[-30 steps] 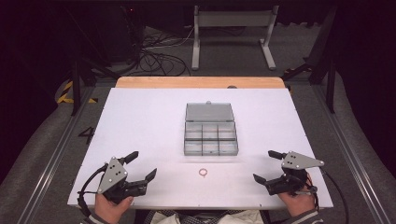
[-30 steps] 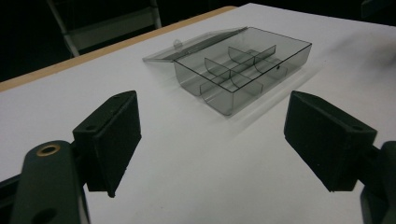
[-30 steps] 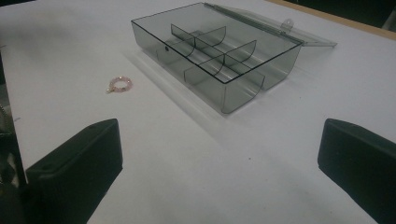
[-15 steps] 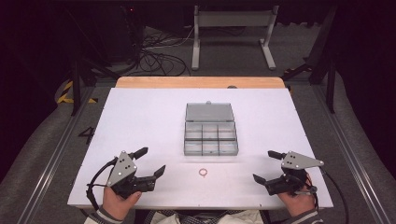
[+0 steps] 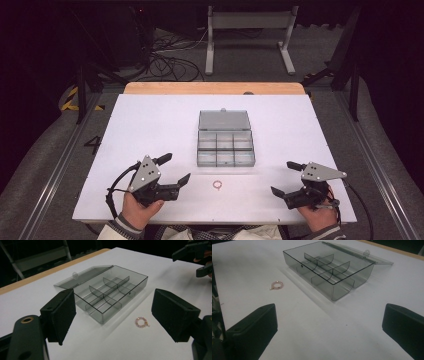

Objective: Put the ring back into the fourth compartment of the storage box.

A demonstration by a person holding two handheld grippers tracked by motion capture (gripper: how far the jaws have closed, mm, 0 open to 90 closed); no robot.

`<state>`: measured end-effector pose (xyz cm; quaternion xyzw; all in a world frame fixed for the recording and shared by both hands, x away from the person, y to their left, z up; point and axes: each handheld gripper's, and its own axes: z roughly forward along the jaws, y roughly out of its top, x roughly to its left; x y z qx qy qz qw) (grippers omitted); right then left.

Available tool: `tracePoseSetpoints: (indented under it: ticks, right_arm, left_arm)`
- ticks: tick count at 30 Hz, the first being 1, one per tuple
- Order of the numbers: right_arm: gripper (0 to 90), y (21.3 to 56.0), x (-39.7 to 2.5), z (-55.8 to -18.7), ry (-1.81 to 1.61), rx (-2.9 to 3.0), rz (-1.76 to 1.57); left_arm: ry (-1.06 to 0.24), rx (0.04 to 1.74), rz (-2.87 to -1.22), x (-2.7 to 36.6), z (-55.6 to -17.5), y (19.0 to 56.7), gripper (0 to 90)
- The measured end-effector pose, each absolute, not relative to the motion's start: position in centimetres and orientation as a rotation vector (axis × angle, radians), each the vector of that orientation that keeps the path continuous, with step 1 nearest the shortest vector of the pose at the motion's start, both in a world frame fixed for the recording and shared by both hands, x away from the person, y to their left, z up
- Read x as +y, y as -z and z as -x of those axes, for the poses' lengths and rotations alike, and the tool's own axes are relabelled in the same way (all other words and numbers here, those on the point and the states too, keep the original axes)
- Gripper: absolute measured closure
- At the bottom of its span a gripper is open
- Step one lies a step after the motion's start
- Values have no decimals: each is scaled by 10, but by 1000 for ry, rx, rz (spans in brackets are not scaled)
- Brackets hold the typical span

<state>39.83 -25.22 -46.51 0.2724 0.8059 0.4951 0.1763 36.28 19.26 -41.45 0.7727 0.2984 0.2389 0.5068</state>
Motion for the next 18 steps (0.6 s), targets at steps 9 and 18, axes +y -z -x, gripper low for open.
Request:
tracePoseSetpoints:
  ticks: [9,18]
  right_arm:
    - [5,465,-252,-398,-1406,2283,-771]
    - [5,465,-252,-398,-1407,2286,-770]
  left_arm:
    - [-556,684,-1882,178,-369,412,202]
    - [-454,690,-1879,176,-373,410,228]
